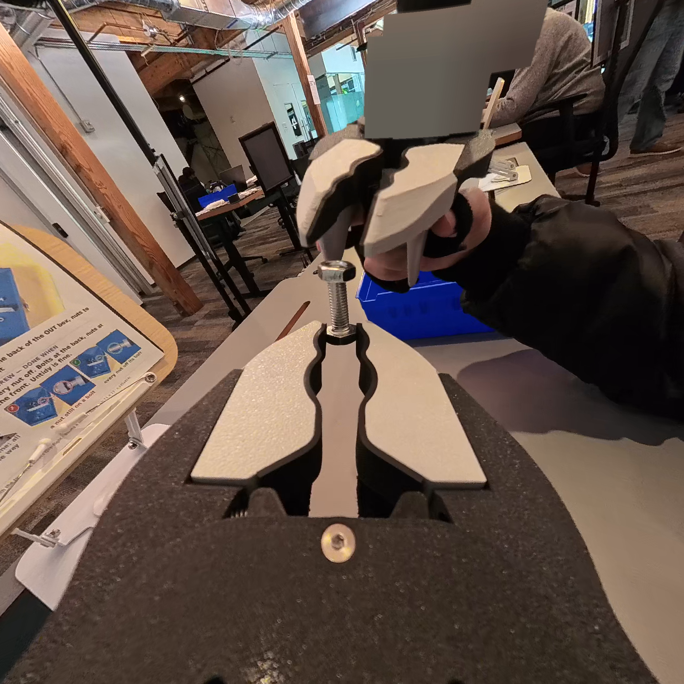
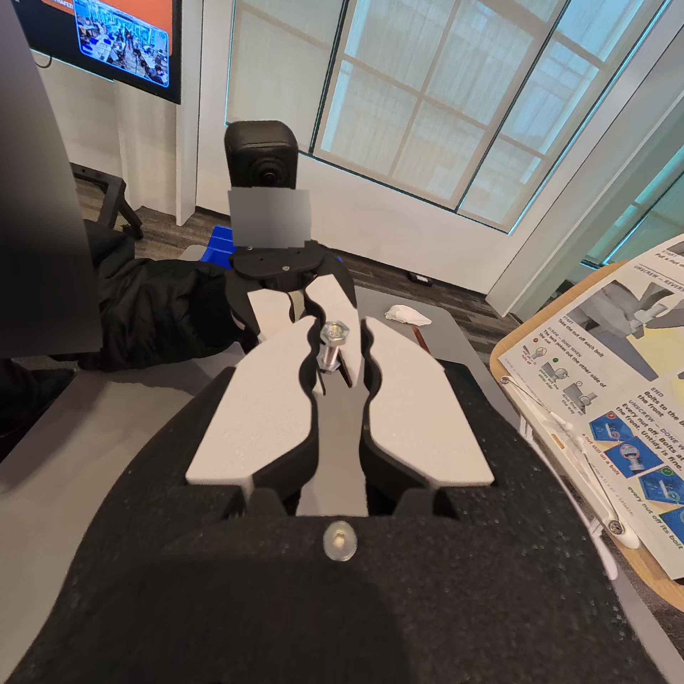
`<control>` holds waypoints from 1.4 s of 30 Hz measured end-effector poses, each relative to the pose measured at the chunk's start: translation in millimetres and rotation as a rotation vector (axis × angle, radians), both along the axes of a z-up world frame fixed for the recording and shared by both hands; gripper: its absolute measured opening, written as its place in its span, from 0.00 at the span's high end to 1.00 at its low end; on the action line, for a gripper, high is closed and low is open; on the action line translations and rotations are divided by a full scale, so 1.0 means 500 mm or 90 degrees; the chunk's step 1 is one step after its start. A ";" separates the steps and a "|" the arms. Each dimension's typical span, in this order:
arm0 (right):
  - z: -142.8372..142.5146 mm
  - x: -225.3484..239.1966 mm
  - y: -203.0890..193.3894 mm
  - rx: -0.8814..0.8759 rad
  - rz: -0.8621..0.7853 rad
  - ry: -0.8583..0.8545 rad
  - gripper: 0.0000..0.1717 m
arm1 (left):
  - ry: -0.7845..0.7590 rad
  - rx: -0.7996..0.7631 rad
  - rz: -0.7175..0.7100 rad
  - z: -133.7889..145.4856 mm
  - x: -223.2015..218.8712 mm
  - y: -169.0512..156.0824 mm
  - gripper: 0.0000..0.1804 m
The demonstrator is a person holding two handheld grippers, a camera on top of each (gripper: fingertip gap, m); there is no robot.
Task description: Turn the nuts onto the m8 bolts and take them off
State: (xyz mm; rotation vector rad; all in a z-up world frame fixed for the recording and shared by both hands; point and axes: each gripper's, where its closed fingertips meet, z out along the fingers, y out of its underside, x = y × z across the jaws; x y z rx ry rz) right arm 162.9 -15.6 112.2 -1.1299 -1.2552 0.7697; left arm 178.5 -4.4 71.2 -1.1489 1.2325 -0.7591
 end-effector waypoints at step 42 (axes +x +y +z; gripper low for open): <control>-0.019 -0.022 0.001 0.031 -0.017 -0.038 0.82 | 0.001 -0.005 0.026 0.004 -0.013 0.015 0.92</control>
